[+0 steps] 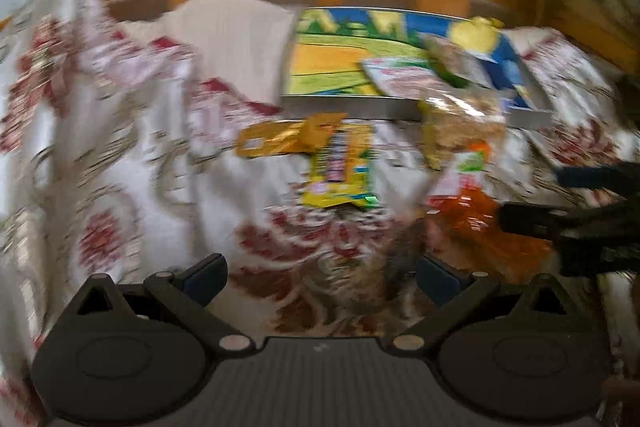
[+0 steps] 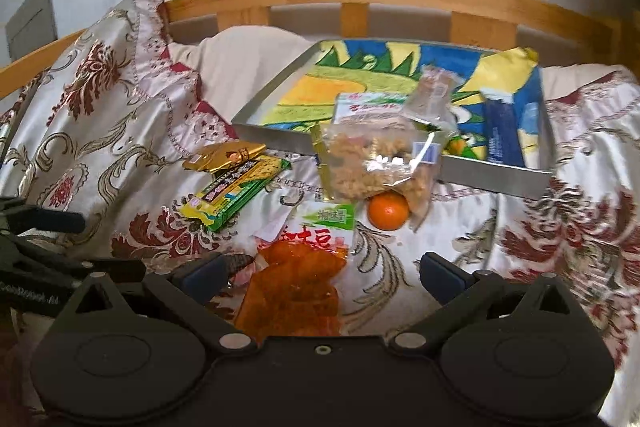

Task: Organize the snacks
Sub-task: 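Grasp orange spicy packet with right tool while left tool grasps dark brown dried strip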

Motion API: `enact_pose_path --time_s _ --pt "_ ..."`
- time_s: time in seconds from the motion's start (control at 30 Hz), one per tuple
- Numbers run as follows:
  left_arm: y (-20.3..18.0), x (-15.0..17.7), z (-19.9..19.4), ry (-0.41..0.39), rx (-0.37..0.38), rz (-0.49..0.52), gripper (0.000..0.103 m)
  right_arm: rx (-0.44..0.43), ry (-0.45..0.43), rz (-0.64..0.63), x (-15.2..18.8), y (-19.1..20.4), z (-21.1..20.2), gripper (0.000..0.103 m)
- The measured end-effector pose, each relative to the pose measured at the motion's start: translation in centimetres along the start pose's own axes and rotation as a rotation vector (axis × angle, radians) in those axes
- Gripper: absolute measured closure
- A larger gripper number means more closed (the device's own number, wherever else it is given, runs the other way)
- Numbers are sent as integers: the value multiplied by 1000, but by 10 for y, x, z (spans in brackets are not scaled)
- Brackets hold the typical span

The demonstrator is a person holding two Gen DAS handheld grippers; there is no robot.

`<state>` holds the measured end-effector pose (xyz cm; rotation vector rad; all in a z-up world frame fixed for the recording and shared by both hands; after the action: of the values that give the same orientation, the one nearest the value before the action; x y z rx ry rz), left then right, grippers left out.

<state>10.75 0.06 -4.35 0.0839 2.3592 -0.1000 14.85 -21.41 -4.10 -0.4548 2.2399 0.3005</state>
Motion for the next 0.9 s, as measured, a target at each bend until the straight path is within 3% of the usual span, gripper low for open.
enact_pose_path --time_s 0.27,0.47,0.57,0.77,0.83,0.9 --pt "-19 -9 29 55 79 152 1 -88 54 -2 -2 -3 26 6" --pt "-27 -10 44 98 85 283 1 -94 96 -40 5 4 38 10" --pt "-31 -10 47 106 96 328 7 -62 107 -69 7 5 43 14" --pt "-41 -11 52 134 138 352 28 -48 121 -93 8 6 44 22" --pt "-44 -11 54 153 157 359 39 -50 125 -99 9 6 44 27" --pt "-46 -11 56 167 172 362 44 -47 128 -106 9 7 44 39"
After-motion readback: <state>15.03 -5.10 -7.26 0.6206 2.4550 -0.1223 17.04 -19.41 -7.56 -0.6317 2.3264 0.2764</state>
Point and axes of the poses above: each gripper's, at about its wrist camera, not at the fingertips, and z roughly the way its jaws point, y to its left, x to its underside, the point moved 3 cm from there along z, roughly the way its jaws point
